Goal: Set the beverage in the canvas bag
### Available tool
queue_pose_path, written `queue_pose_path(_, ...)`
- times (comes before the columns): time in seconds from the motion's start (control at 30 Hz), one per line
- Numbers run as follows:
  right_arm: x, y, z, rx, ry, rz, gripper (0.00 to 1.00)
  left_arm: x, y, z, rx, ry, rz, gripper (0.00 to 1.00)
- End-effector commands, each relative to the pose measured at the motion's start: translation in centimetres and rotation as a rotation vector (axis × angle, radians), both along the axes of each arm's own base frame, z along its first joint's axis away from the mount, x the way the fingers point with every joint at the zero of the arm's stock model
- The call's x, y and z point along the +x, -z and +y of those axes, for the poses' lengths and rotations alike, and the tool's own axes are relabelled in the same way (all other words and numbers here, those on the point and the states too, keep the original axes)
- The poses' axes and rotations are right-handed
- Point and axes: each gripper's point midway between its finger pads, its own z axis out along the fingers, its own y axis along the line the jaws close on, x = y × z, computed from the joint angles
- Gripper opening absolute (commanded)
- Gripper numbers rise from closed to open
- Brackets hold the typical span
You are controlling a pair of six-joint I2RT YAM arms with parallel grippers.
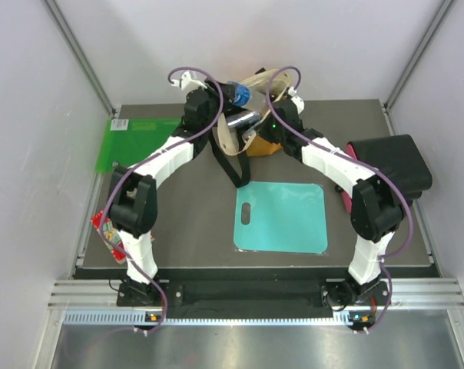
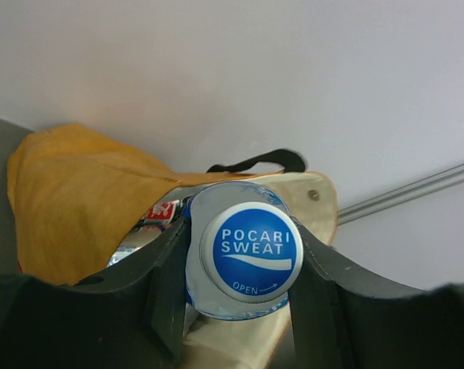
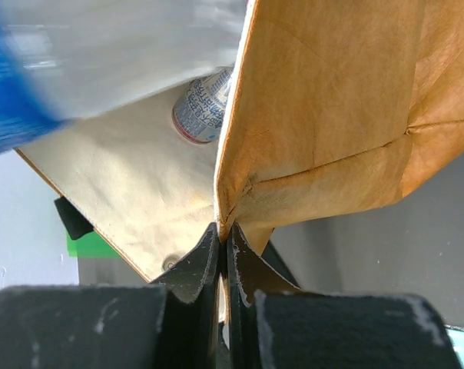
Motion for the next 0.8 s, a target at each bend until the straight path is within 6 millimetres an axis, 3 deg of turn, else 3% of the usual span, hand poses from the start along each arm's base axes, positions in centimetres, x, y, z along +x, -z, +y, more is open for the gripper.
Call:
queue_pose_path(0.0, -1.7, -18.5, 1.1, 0.292, -0.078, -0.442, 0.0, -0.7, -8.6, -1.7, -0.192, 0.078, -0.294, 0.0)
queue_pose_path(0.03, -1.6, -18.1, 1.0, 0.283, -0.076, -0.439, 0.0, 0.0, -7.3, -2.2, -0.198, 0.086, -0.275, 0.0)
queue_pose_path(0.23, -1.7, -17.8, 0.6, 0.273, -0.103, -0.451, 0.0, 1.4, -3.9, -4.8, -0.227, 0.186, -0.254, 0.0)
queue_pose_path(0.3, -1.7, -17.8, 0.8, 0.289, -0.115, -0.45, 0.0, 1.0, -3.6, -6.2, -0.227, 0.253, -0.258, 0.0)
queue_pose_path(0.4, -1.9, -17.9, 1.2, 0.309, -0.136, -0.45, 0.0, 1.4, -1.5, -7.5, -0.212, 0.298, -0.233, 0.01)
queue_pose_path(0.47, -2.0, -18.3, 1.2, 0.317, -0.136, -0.455, 0.0, 1.6, 0.0, -7.7, -0.19, 0.3, -0.199, 0.1)
queue_pose_path(0.5, -2.1, -18.3, 1.1, 0.318, -0.136, -0.457, 0.0, 1.7, 0.6, -7.6, -0.184, 0.294, -0.187, 0.25)
queue_pose_path(0.57, -2.1, -18.5, 1.0, 0.319, -0.134, -0.46, 0.0, 1.7, 2.0, -7.6, -0.17, 0.291, -0.154, 0.43)
queue_pose_path(0.6, -2.1, -18.4, 0.9, 0.317, -0.133, -0.458, 0.0, 1.6, 2.1, -7.5, -0.162, 0.29, -0.146, 0.6)
queue_pose_path(0.77, -2.3, -18.5, 0.5, 0.32, -0.128, -0.459, 0.0, 1.2, 2.6, -7.2, -0.114, 0.279, -0.087, 0.81)
